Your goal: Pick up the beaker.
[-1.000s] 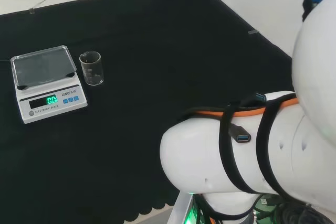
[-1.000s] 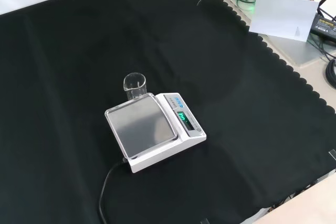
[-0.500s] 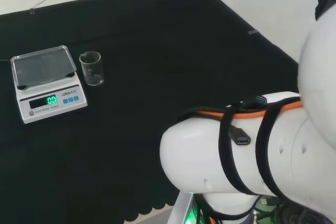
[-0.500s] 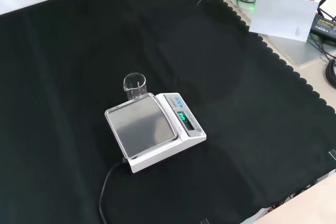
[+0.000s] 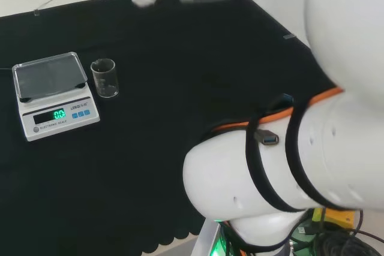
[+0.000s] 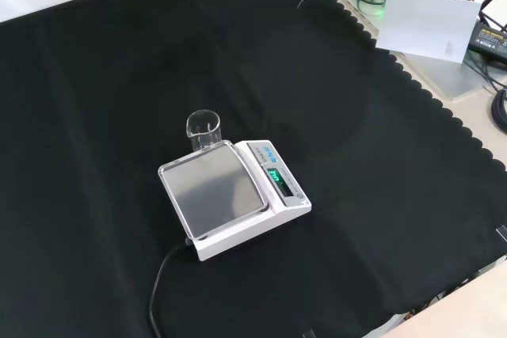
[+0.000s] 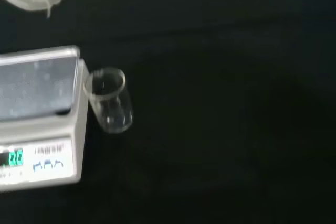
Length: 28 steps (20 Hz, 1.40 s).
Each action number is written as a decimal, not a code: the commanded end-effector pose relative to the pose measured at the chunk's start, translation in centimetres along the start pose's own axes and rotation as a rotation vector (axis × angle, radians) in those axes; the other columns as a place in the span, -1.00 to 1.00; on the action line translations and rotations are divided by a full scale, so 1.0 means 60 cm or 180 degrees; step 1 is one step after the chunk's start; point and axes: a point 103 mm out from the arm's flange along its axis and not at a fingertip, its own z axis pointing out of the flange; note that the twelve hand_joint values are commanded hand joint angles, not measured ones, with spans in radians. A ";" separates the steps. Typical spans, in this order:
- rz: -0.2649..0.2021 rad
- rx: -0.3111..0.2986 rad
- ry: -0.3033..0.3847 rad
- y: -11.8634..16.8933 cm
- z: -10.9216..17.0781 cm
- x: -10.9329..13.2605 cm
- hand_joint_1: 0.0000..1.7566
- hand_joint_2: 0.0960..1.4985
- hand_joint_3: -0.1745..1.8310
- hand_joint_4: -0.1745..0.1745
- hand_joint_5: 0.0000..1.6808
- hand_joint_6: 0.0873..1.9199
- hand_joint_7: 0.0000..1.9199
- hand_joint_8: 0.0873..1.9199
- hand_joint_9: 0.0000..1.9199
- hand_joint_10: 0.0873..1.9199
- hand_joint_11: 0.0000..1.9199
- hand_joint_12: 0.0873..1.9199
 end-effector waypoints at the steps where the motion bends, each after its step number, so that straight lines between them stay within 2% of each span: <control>1: -0.0161 0.0053 -0.0025 0.115 0.037 0.051 -0.16 -0.21 -0.66 -0.02 -0.62 -1.00 -0.78 -0.32 -0.67 -0.16 -0.90 0.53; 8: -0.0249 0.0131 -0.0060 0.228 0.052 0.103 -0.15 -0.21 -0.65 -0.02 -0.66 -1.00 -0.81 -0.33 -0.69 -0.16 -0.91 0.53; 10: -0.0291 0.0148 -0.0079 0.232 0.061 0.119 -0.15 -0.22 -0.65 -0.01 -0.66 -1.00 -0.81 -0.33 -0.70 -0.16 -0.91 0.54; 18: -0.0475 0.0265 -0.0161 0.304 0.099 0.184 -0.15 -0.22 -0.64 0.01 -0.68 -1.00 -0.82 -0.32 -0.70 -0.15 -0.92 0.54; 22: -0.0475 0.0381 -0.0108 0.344 0.136 0.190 -0.15 -0.22 -0.64 0.01 -0.69 -1.00 -0.82 -0.32 -0.70 -0.15 -0.92 0.54; 28: -0.0517 0.0536 -0.0149 0.384 0.195 0.189 -0.15 -0.23 -0.63 0.01 -0.69 -1.00 -0.81 -0.31 -0.71 -0.14 -0.92 0.54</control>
